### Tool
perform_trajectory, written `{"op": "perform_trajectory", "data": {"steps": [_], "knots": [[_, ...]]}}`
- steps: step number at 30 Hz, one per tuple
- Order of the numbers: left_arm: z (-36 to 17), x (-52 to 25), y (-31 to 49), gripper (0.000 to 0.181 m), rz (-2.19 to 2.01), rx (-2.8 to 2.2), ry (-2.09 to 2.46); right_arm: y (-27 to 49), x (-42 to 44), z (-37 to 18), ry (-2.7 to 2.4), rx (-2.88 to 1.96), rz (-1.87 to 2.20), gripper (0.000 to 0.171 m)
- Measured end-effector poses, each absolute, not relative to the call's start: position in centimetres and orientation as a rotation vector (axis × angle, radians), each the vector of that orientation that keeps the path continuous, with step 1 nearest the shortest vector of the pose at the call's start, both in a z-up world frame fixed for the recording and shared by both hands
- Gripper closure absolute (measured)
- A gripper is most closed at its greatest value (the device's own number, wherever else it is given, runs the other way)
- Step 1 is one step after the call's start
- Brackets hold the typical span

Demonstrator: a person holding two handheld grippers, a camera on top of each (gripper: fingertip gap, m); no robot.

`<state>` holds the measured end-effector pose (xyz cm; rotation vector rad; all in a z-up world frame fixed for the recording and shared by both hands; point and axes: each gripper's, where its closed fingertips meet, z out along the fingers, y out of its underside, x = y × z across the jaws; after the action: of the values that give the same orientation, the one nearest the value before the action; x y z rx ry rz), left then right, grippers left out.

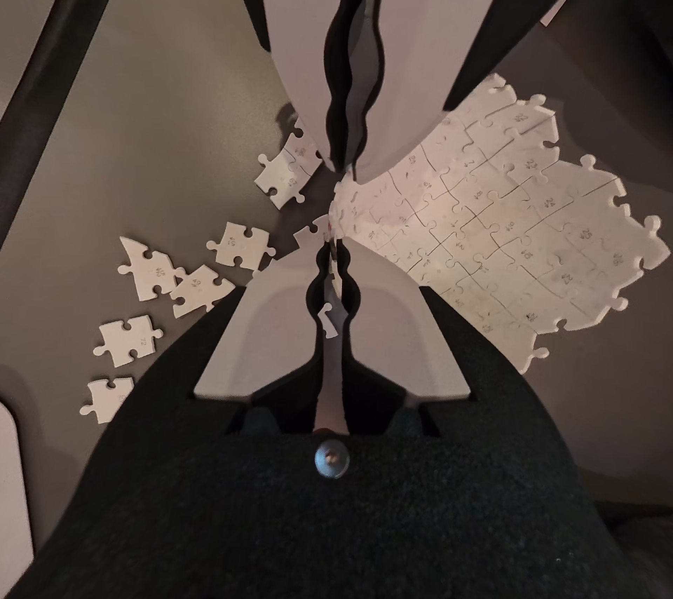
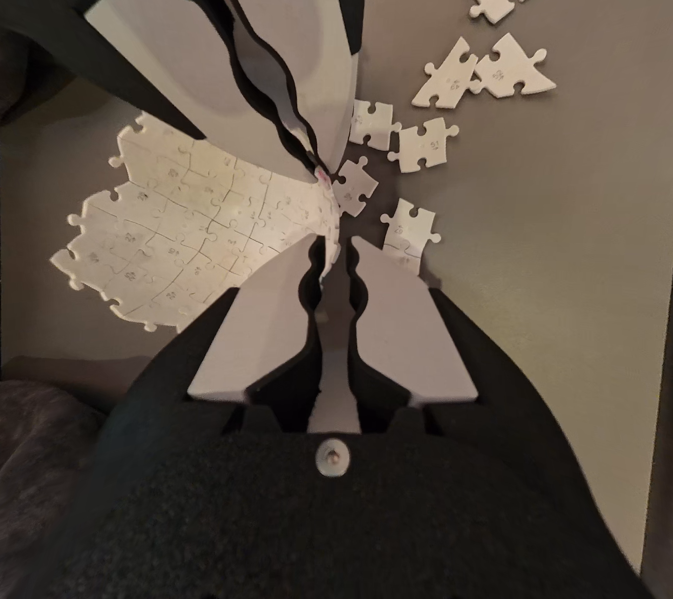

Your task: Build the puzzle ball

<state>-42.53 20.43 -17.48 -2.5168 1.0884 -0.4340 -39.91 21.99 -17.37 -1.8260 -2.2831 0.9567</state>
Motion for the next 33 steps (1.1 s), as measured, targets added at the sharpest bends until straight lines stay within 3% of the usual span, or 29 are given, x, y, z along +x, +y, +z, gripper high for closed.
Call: {"op": "perform_trajectory", "data": {"steps": [29, 33], "knots": [[-17.6, -42.8, 20.1, 0.178, -0.615, -2.511, 1.01, 22.0, -39.7, -17.7, -2.306, -1.829, 0.913, 0.171], [-17.6, -42.8, 20.1, 0.179, -0.611, -2.51, 1.007, 21.7, -39.9, -17.3, -2.297, -1.813, 0.96, 0.16]]}}
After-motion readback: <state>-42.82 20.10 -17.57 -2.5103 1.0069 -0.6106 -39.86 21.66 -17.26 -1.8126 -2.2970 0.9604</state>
